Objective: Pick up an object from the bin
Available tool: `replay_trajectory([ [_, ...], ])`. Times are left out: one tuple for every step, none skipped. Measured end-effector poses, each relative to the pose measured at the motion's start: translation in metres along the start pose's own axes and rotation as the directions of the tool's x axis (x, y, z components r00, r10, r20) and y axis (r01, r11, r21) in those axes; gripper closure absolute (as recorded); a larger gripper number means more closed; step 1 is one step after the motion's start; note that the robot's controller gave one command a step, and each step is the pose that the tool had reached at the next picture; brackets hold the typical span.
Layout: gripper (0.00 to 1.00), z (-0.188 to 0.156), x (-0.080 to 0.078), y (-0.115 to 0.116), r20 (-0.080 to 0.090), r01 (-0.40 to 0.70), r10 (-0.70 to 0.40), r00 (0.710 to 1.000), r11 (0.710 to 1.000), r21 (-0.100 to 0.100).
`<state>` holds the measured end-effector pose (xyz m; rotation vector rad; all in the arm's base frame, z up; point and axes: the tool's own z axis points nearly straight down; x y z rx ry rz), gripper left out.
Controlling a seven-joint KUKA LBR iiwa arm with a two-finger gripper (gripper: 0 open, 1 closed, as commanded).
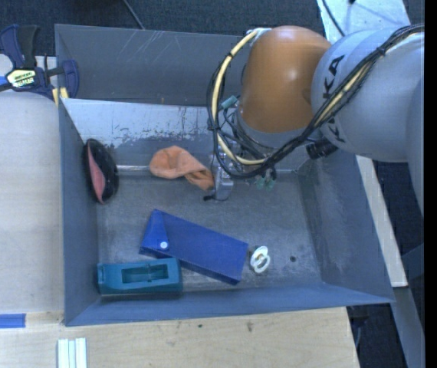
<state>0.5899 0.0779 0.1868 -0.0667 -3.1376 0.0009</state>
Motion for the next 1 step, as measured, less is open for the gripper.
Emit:
replay_trajectory([
  [1.0, -0.0269, -0.0133, -0.0103, 0.022, 0.015, -0.015, 1.0, 1.0, -0.003],
])
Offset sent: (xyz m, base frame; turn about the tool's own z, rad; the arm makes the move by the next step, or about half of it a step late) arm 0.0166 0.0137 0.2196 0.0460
